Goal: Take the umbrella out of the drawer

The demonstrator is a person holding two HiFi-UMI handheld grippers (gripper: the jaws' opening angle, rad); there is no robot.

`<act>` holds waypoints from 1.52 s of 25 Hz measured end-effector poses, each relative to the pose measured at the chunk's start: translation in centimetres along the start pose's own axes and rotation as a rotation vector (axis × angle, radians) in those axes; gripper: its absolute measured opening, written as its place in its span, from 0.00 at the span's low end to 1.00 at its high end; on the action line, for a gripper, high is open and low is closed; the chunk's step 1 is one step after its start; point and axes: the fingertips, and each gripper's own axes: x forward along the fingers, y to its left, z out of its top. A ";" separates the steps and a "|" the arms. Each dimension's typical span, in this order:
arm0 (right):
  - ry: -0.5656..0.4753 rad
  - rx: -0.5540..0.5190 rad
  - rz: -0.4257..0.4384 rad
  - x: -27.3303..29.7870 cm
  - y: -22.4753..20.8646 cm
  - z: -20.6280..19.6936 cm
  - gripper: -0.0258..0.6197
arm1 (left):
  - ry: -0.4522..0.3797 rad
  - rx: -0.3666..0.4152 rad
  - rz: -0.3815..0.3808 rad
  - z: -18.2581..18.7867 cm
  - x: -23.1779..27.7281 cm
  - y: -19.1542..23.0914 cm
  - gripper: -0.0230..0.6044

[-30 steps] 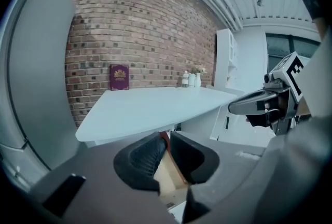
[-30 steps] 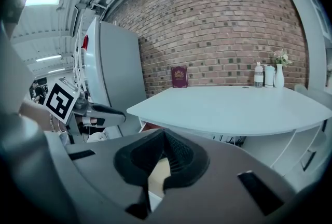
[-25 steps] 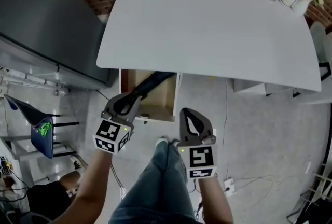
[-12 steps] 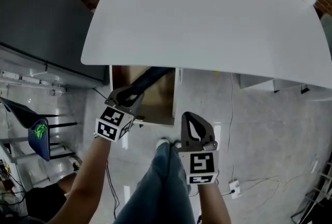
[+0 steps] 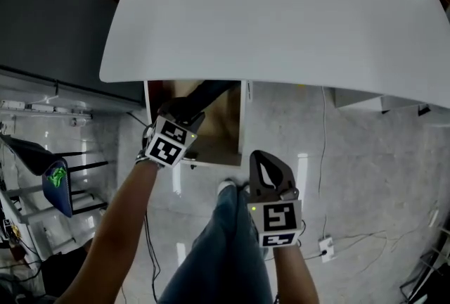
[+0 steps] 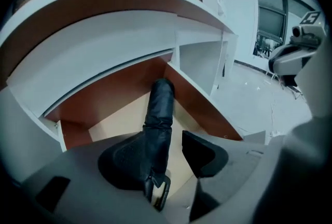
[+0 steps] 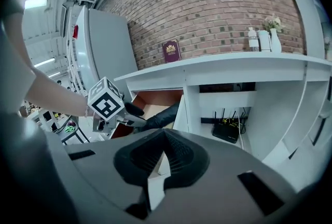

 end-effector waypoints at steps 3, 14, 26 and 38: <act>0.013 0.017 -0.002 0.6 -0.3 -0.3 0.03 | 0.037 0.030 0.005 -0.9 1.7 0.5 0.37; 0.040 0.035 0.005 2.8 -1.4 -1.1 0.03 | 0.129 0.074 0.030 -2.2 6.3 1.5 0.41; 0.066 0.048 -0.002 3.8 -1.6 -2.6 0.03 | 0.162 0.109 0.054 -3.0 9.4 2.1 0.54; 0.057 0.075 -0.007 3.5 -1.1 -3.4 0.03 | 0.133 0.137 0.057 -3.3 10.3 2.1 0.56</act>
